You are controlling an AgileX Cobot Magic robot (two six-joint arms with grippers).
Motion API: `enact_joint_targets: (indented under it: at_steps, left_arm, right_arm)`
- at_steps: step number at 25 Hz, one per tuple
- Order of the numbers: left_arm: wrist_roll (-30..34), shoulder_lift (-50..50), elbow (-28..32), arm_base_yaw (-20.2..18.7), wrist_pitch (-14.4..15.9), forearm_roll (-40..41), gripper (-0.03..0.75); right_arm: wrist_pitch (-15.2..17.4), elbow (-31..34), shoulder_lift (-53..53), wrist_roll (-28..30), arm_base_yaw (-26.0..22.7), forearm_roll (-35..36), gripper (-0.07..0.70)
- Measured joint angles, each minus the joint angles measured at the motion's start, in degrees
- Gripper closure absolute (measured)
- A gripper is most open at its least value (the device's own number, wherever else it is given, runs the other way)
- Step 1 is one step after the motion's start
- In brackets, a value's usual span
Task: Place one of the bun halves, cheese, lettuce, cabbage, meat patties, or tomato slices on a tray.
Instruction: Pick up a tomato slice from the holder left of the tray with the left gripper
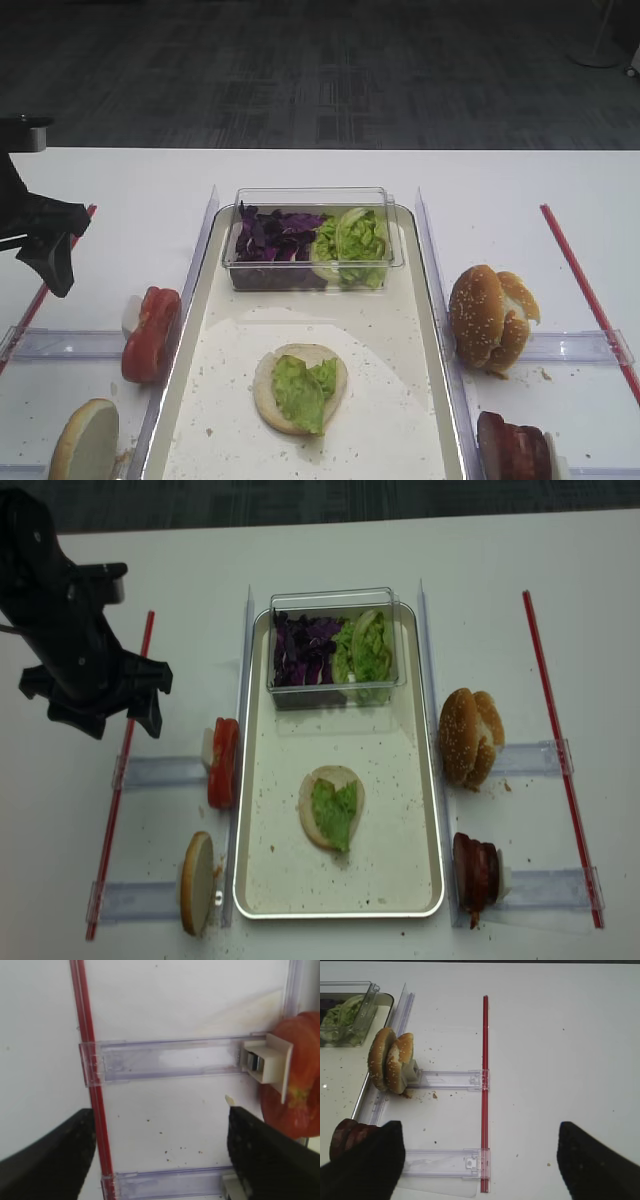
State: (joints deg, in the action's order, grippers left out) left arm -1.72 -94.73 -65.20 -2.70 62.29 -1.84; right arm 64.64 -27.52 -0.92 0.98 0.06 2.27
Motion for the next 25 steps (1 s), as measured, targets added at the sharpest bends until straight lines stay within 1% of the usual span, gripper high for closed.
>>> enact_joint_targets:
  at_steps: [4, 11, 19, 25]
  left_arm:
    - [-0.5, 0.0, 0.0, -2.2, 0.6, 0.0, 0.213]
    - [-3.9, 0.0, 0.0, -8.3, 1.1, 0.0, 0.222]
    - [-7.7, 0.0, 0.0, -14.9, 1.1, 0.0, 0.253]
    - [-9.9, 0.0, 0.0, -18.5, 0.8, 0.0, 0.254]
  right_arm:
    - [0.0, 0.0, 0.0, 0.0, 0.0, 0.0, -0.002]
    - [0.0, 0.0, 0.0, 0.0, 0.0, 0.0, -0.002]
    - [0.0, 0.0, 0.0, 0.0, 0.0, 0.0, -0.002]
    - [0.0, 0.0, 0.0, 0.0, 0.0, 0.0, -0.002]
